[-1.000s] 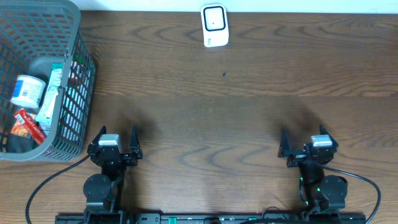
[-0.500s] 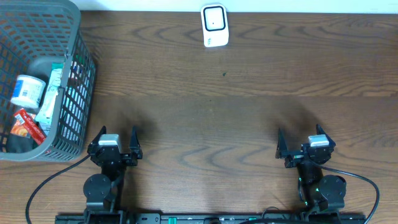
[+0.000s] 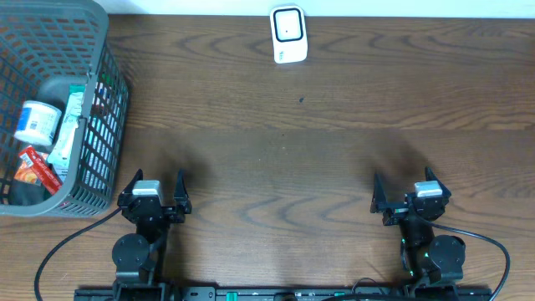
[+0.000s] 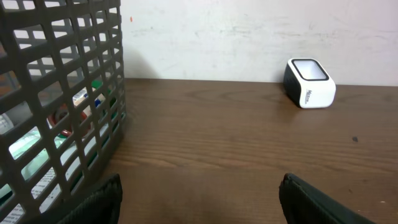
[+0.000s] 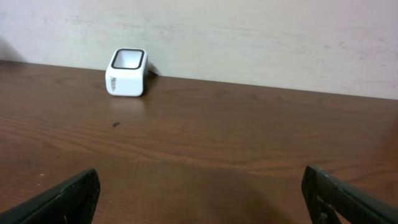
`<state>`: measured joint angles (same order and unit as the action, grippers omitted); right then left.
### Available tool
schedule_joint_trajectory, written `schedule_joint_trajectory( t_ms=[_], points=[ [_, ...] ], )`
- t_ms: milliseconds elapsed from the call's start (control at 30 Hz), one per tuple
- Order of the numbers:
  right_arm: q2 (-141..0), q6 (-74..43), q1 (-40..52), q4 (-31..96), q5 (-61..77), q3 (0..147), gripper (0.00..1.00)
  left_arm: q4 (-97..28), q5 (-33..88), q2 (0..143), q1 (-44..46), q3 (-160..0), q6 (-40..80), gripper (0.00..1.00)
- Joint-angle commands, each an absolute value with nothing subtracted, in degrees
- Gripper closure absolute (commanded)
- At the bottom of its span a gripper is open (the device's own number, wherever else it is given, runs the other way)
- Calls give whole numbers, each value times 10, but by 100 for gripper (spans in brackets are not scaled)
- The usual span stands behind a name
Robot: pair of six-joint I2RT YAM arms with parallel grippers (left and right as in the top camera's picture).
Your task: Scan the item barcode
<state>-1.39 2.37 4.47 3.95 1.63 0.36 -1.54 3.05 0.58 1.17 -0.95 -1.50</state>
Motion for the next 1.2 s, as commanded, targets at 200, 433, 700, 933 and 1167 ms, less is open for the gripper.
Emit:
schedule_joint_trajectory(
  t_ms=[200, 433, 700, 933, 1167],
  points=[
    [-16, 31, 49, 42, 16, 3, 1, -38, 23, 2, 8, -2, -14, 20],
    [-16, 31, 49, 42, 16, 3, 1, -39, 23, 2, 8, -2, -14, 19],
    [-16, 31, 49, 42, 16, 3, 1, -38, 23, 2, 8, -2, -14, 20],
    [-16, 31, 49, 42, 16, 3, 1, -30, 43, 2, 8, -12, 30, 20],
    [-16, 31, 49, 42, 16, 3, 1, -155, 64, 8, 11, -158, 65, 19]
  ],
)
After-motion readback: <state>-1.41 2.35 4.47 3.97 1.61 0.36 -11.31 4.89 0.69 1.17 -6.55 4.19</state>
